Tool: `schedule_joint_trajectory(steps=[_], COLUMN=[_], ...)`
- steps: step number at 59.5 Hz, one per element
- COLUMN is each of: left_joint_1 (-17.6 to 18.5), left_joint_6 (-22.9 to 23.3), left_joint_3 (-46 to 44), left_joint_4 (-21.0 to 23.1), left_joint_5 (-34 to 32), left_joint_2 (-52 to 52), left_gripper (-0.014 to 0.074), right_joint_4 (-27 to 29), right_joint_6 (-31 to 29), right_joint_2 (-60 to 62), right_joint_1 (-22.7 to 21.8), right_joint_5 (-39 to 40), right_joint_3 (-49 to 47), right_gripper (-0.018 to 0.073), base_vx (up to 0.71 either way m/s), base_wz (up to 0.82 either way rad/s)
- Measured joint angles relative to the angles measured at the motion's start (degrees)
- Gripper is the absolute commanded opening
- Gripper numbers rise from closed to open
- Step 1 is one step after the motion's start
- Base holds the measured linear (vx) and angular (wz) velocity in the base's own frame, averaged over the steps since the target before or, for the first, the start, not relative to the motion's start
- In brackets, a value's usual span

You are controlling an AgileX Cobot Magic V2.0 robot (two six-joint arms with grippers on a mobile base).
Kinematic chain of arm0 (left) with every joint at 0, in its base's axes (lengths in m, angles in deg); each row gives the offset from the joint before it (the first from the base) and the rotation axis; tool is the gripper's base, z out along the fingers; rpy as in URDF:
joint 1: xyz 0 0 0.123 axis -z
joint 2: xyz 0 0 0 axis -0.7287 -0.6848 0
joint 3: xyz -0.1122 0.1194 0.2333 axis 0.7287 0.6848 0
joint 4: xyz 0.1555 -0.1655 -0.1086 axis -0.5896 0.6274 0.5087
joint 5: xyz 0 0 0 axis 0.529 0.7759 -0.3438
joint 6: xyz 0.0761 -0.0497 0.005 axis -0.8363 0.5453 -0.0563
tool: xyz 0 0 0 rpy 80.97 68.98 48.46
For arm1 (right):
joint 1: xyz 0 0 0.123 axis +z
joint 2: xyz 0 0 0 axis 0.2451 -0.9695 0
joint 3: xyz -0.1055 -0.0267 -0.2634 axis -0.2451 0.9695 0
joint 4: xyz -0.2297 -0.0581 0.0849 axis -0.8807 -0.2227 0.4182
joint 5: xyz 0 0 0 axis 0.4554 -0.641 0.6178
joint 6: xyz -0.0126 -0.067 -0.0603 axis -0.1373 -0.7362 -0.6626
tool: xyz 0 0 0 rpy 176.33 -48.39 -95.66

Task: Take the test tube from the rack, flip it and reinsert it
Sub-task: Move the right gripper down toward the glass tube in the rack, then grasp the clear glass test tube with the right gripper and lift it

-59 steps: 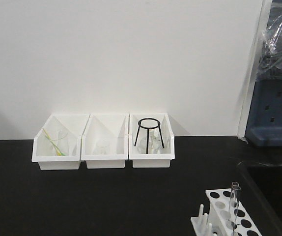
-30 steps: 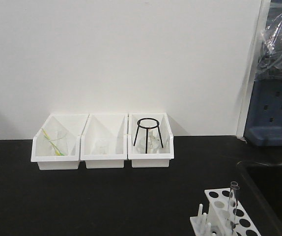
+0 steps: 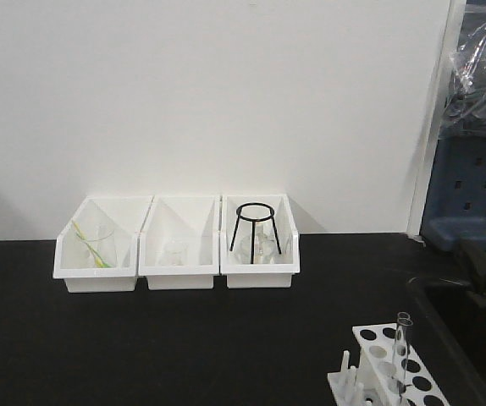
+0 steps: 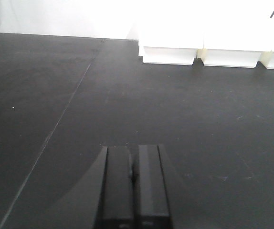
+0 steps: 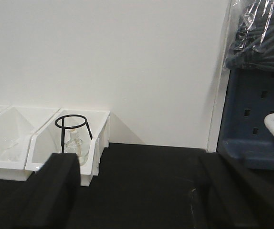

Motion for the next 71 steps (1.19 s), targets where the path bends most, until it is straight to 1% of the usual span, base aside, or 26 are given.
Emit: schedule_joint_trajectory(steps=[3, 6, 9, 15, 23, 31, 36, 43, 50, 60, 65, 68, 71], left_joint_1=[0.0, 0.0, 0.0, 0.0, 0.0, 0.0, 0.0, 0.0, 0.0, 0.0, 0.0, 0.0, 0.0], left_joint_6=[0.0, 0.0, 0.0, 0.0, 0.0, 0.0, 0.0, 0.0, 0.0, 0.0, 0.0, 0.0, 0.0], left_joint_3=[0.0, 0.0, 0.0, 0.0, 0.0, 0.0, 0.0, 0.0, 0.0, 0.0, 0.0, 0.0, 0.0], left_joint_4=[0.0, 0.0, 0.0, 0.0, 0.0, 0.0, 0.0, 0.0, 0.0, 0.0, 0.0, 0.0, 0.0], left_joint_5=[0.0, 0.0, 0.0, 0.0, 0.0, 0.0, 0.0, 0.0, 0.0, 0.0, 0.0, 0.0, 0.0], left_joint_2=[0.0, 0.0, 0.0, 0.0, 0.0, 0.0, 0.0, 0.0, 0.0, 0.0, 0.0, 0.0, 0.0], left_gripper=[-0.0006, -0.0006, -0.0006, -0.0006, -0.0006, -0.0006, -0.0006, -0.0006, -0.0006, -0.0006, -0.0006, -0.0006, -0.0006], right_joint_4=[0.6, 1.0, 1.0, 0.2, -5.0, -11.6, -13.3, -13.4, -13.5, -13.3, -12.6, -12.0, -11.6], right_joint_6=[0.0, 1.2, 2.8, 6.3, 8.8, 8.9, 8.9, 8.0, 6.5, 6.0, 6.0, 6.0, 6.0], right_joint_2=[0.0, -0.3, -0.9, -3.2, -9.9, -18.9, -24.8, -32.2, -38.2, -42.5, -43.2, -43.3, -43.3], right_joint_1=[0.0, 0.0, 0.0, 0.0, 0.0, 0.0, 0.0, 0.0, 0.0, 0.0, 0.0, 0.0, 0.0], right_joint_5=[0.7, 1.9, 4.3, 11.9, 23.3, 34.0, 40.4, 48.5, 50.3, 50.4, 50.6, 50.7, 50.8], right_joint_3=[0.0, 0.1, 1.0, 5.9, 14.6, 17.7, 17.8, 17.7, 16.5, 12.9, 11.3, 10.5, 10.1], right_gripper=[0.0676, 0.0669, 0.0658, 0.0622, 0.0566, 0.0542, 0.054, 0.054, 0.0532, 0.0489, 0.0452, 0.0407, 0.0344], base_vx=[0.0, 0.0, 0.0, 0.0, 0.0, 0.0, 0.0, 0.0, 0.0, 0.0, 0.0, 0.0, 0.0], base_wz=[0.0, 0.0, 0.0, 0.0, 0.0, 0.0, 0.0, 0.0, 0.0, 0.0, 0.0, 0.0, 0.0])
